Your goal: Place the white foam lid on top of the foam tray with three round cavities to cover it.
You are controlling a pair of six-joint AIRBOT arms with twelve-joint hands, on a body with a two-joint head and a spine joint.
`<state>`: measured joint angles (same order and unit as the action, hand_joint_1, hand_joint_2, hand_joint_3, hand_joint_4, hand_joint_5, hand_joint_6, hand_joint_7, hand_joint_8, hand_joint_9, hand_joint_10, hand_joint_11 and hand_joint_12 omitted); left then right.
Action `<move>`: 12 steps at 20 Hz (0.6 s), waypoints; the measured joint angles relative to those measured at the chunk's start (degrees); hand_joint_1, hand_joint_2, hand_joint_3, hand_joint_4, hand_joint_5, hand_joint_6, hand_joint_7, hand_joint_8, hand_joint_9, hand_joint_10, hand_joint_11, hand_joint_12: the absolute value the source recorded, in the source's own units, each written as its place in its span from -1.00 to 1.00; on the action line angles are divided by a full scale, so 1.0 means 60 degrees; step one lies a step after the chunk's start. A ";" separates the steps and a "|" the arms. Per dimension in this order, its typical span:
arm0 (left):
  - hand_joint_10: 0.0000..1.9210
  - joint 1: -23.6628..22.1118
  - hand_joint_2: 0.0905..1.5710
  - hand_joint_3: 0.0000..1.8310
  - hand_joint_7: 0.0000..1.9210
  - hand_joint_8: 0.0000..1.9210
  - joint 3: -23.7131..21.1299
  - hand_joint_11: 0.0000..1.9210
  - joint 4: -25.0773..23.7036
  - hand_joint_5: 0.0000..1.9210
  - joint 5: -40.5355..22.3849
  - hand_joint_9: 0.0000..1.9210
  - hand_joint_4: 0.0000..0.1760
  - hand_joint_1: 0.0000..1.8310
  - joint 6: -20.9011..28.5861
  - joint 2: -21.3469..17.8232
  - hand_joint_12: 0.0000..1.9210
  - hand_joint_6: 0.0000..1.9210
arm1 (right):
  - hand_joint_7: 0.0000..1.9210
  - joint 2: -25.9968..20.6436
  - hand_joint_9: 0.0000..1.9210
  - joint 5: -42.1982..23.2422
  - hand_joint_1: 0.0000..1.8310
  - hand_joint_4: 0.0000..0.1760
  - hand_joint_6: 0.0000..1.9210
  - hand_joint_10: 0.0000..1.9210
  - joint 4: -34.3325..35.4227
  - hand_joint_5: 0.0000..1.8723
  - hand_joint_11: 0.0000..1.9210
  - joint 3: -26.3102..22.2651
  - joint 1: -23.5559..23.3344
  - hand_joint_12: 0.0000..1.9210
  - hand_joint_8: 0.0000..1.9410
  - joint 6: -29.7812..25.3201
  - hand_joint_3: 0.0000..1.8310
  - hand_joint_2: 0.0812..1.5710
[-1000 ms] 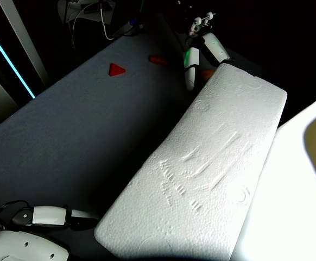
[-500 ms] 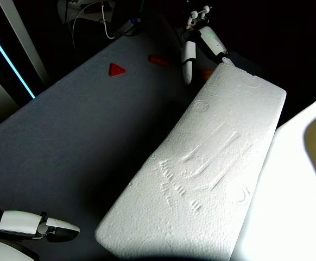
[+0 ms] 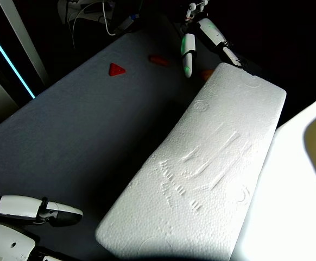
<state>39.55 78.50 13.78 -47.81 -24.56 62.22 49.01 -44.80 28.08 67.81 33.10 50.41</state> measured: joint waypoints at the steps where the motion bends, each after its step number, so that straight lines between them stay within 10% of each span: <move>1: -1.00 0.0000 0.35 -1.00 -1.00 -1.00 0.0000 -1.00 0.0025 -0.95 -0.0022 -1.00 -1.00 -0.33 -0.0004 0.0000 -0.53 -1.00 | -1.00 0.0000 -1.00 0.0000 -0.34 -1.00 -1.00 -1.00 -0.0011 -1.00 -1.00 0.0000 0.0000 -0.57 -1.00 -0.0015 -1.00 0.45; 8: -1.00 -0.0018 0.37 -1.00 -1.00 -1.00 0.0000 -1.00 -0.0055 -0.95 -0.0102 -1.00 -1.00 -0.33 0.0000 -0.0036 -0.36 -1.00 | -1.00 0.0004 -1.00 -0.0004 -0.33 -1.00 -1.00 -1.00 -0.0120 -1.00 -1.00 0.0011 -0.0011 -0.81 -1.00 -0.0109 -1.00 0.47; 12: -1.00 -0.0066 0.36 -1.00 -1.00 -1.00 0.0055 -1.00 -0.0040 -0.94 -0.0004 -1.00 -1.00 -0.33 0.0087 0.0091 -0.57 -1.00 | -1.00 0.0040 -1.00 -0.0018 -0.33 -1.00 -1.00 -1.00 -0.0109 -1.00 -1.00 0.0015 -0.0007 -0.88 -1.00 -0.0178 -1.00 0.47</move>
<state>39.16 78.83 13.54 -47.83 -24.03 62.76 49.25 -44.91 27.42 67.90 33.06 49.34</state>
